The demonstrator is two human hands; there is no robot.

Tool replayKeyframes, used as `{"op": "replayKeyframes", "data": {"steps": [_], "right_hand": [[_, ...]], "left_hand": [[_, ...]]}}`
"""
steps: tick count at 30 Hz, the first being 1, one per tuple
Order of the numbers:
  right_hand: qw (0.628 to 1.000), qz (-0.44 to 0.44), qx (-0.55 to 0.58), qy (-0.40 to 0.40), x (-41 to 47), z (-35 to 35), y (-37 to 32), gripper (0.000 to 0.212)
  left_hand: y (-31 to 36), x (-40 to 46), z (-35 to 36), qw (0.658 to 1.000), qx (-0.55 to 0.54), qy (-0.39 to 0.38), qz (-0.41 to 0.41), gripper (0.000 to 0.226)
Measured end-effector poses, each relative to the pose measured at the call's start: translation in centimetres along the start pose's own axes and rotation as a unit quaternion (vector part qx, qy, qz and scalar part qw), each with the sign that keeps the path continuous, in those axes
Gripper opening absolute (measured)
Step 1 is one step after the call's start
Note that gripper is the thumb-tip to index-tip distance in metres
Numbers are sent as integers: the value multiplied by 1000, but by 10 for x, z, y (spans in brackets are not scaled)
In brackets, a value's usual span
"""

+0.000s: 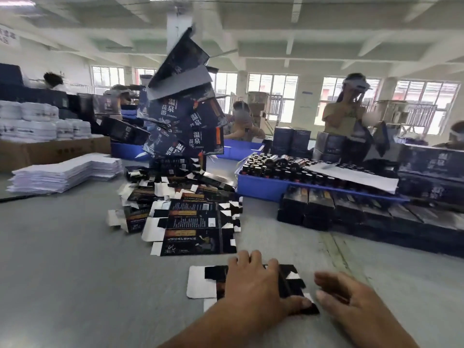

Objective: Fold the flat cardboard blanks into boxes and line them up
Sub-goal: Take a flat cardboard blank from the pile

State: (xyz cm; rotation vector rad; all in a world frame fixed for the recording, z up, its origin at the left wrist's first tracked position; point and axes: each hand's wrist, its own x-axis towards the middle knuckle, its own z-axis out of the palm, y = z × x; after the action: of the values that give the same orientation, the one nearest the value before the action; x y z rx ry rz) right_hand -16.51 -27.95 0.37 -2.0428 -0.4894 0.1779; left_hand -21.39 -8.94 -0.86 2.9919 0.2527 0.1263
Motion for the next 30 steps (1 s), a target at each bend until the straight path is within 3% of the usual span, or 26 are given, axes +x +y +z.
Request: {"op": "replayKeyframes", "data": {"steps": [4,8,16,18,22,26,30], "right_hand": [[999,-2,-16,40,-12,-4,-4,30],[999,-1,-1,52,-13,-10,0,33],[986,36,162,20,-15,-16,-5,14],[982,32,183,29,-15,-16,-5,10],[969,47,235,67,-13,-21,-2,11],[965,62,244,73,-11,-23,2,10],[969,57,234,54,-11,-23,2,11]], "left_hand": [[-5,5,-1,998,-25,47,13,104],[-8,9,-8,986,-4,161,37,88],[13,-6,-13,945,-23,275,176,61],[16,-10,-13,952,-30,228,202,70],[16,-14,-8,967,-28,72,245,112],[17,-15,-7,966,-34,37,255,125],[15,-15,-6,966,-23,67,248,127]]}}
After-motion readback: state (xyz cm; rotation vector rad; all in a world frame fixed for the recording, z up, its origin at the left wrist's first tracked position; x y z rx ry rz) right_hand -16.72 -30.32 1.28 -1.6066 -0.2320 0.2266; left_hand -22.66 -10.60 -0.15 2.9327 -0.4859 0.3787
